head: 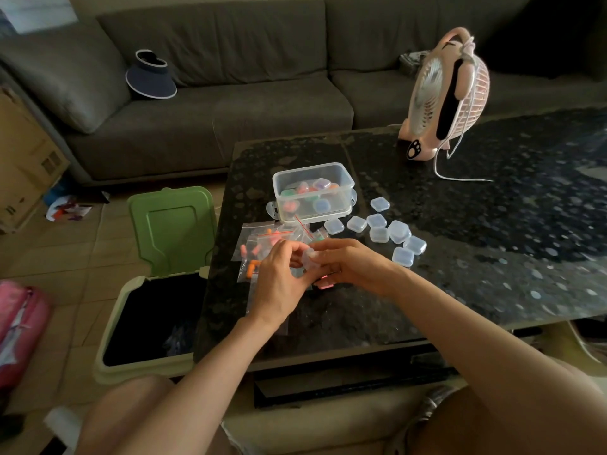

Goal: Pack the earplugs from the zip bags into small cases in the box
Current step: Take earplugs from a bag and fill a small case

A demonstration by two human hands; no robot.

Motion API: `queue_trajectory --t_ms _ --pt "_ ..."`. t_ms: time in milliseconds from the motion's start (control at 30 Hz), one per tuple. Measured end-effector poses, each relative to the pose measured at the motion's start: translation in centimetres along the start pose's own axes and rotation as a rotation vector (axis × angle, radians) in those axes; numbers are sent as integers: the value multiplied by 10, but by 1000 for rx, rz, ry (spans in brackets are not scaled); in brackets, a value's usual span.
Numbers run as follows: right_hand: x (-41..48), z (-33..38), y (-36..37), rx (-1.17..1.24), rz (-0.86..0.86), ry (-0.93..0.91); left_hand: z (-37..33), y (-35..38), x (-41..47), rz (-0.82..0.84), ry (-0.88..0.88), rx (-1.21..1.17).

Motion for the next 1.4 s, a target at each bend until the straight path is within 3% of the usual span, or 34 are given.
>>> queue_trajectory --t_ms 267,400,467,667,733,833,933,1067,1233,1400 --pt "4 -4 -8 -25 -67 7 1 3 1 40 43 105" --pt "1 2 -16 -119 -189 -62 -1 3 1 78 55 185" --pt "1 9 -20 -163 -252 -133 1 4 1 106 19 207" --pt "0 24 -23 -10 -202 -289 6 -3 6 133 -205 79" --pt "4 14 -33 -166 -311 -246 8 -7 7 127 -274 51" --pt "13 -3 -42 -738 -439 -172 15 -7 6 134 -326 15" --pt "15 -14 -35 -968 -457 -121 17 -6 5 153 -360 -27" --pt "19 -17 -30 -1067 -473 -97 13 -5 5 182 -364 -41" --pt "21 -12 -31 -955 -412 -87 20 -3 4 194 -398 -111" --pt "17 -9 -22 -998 -230 -121 25 1 3 218 -456 -196"
Point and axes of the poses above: each hand's wrist, its own x-axis towards the middle knuckle, its own y-axis out of the palm, z = x × y, the point moved 6 cm from there along x, towards the middle knuckle, and after that the axes turned 6 degrees about x, right-handed, at the moved point
